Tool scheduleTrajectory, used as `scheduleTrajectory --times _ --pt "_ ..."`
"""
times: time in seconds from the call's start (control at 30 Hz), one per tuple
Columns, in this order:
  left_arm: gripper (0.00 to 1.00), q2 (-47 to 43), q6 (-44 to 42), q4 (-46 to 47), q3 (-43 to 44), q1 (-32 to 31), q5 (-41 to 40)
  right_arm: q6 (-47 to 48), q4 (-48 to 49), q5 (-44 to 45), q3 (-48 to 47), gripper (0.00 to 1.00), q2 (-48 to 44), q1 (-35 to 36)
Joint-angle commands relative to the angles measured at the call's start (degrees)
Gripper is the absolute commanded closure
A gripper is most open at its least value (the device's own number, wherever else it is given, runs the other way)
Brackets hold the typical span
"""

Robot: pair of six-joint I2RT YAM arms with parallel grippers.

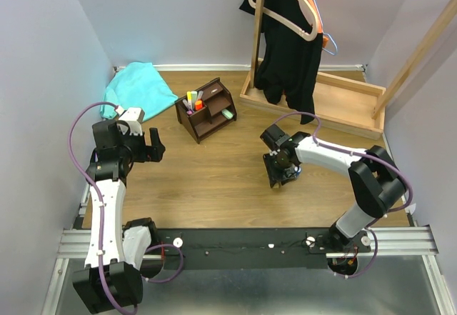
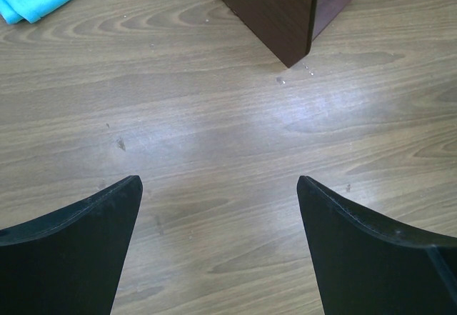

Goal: Sort the stationery into containers
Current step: Pick up the stationery from the center of the board.

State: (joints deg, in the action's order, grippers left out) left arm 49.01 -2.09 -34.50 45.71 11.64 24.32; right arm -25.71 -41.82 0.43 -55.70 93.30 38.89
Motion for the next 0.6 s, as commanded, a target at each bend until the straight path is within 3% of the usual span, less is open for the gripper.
scheduleTrajectory --times 0.0,0.23,0.57 --pt "0.01 -1.0 0.2 -0.8 -0.5 0.3 0.1 -1.9 -1.9 -0.1 1.6 0.49 0.5 -0.2" --pt "0.01 -0.7 0.8 0.0 -0.9 0.3 0.5 -1.4 -0.2 -3.9 3.1 0.55 0.5 -0.3" --pt "0.01 -0.6 0.9 0.0 -0.9 0.3 0.6 -0.2 1.5 -2.5 3.2 0.56 0.6 -0.2"
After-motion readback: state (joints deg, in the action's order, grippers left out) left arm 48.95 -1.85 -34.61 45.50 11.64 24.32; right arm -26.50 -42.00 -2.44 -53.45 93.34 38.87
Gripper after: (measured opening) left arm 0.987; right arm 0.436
